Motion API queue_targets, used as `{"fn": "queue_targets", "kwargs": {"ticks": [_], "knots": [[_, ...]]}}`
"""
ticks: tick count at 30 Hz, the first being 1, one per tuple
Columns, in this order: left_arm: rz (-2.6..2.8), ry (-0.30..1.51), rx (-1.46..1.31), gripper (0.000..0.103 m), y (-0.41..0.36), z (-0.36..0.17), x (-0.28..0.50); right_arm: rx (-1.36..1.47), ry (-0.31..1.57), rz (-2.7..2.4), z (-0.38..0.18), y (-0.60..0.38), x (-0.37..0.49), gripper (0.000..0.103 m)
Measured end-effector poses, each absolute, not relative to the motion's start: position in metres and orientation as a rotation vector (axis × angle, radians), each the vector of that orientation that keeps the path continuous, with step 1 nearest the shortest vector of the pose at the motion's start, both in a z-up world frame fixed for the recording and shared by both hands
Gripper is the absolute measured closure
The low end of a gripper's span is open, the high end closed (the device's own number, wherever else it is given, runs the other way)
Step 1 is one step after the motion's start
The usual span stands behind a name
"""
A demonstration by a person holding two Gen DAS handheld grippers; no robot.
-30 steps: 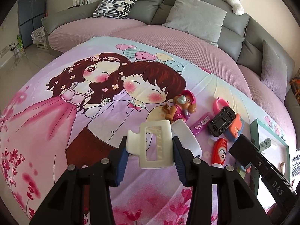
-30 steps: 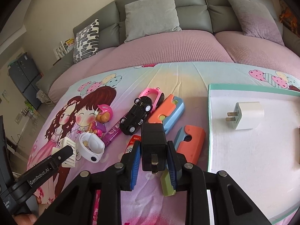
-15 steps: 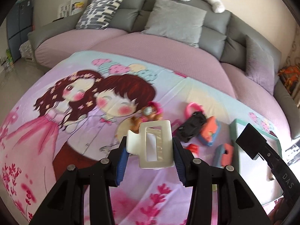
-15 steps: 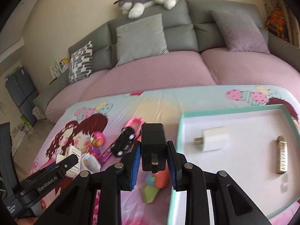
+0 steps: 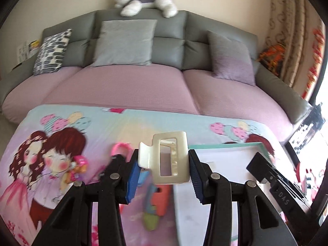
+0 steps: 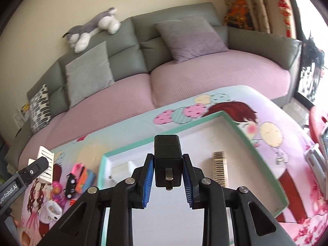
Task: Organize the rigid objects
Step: 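Carry the claw clip and black charger over the tray with both tools, then release the claw clip and black charger into the tray with both tools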
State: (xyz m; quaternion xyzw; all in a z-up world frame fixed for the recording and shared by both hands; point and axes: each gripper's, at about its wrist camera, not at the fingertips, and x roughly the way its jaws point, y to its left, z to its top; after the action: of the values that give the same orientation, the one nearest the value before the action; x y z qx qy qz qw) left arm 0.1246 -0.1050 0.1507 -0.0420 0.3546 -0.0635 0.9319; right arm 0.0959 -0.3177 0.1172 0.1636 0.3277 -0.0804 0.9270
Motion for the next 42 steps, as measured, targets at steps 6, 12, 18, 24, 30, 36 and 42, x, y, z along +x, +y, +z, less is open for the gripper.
{"fn": "queue_targets", "kwargs": {"ticks": [6,12,18,24,30,36,42], "knots": [[-0.236,0.774,-0.040,0.056,-0.163,0.133,0.136,0.351,0.657,-0.250,0.119,-0.350,0.086,0.074],[-0.267,0.848,-0.001,0.056,-0.193,0.102,0.144,0.365,0.724,-0.250,0.099,-0.359,0.096,0.074],[-0.256,0.905,0.007,0.056,-0.195,0.074,0.151,0.339,0.782,-0.230,0.083,-0.352,0.106,0.074],[-0.255,0.942,0.011,0.056,-0.196,0.058,0.154,0.330,0.820,-0.227,0.074,-0.348,0.111,0.074],[-0.249,0.972,0.014,0.056,-0.196,0.052,0.153,0.299,0.843,-0.235,0.075,-0.345,0.112,0.074],[-0.230,0.965,0.021,0.048,-0.194,0.058,0.153,0.297,0.826,-0.249,0.081,-0.347,0.110,0.065],[-0.211,0.931,-0.018,0.045,-0.183,0.070,0.151,0.302,0.812,-0.255,0.085,-0.348,0.108,0.055]]}}
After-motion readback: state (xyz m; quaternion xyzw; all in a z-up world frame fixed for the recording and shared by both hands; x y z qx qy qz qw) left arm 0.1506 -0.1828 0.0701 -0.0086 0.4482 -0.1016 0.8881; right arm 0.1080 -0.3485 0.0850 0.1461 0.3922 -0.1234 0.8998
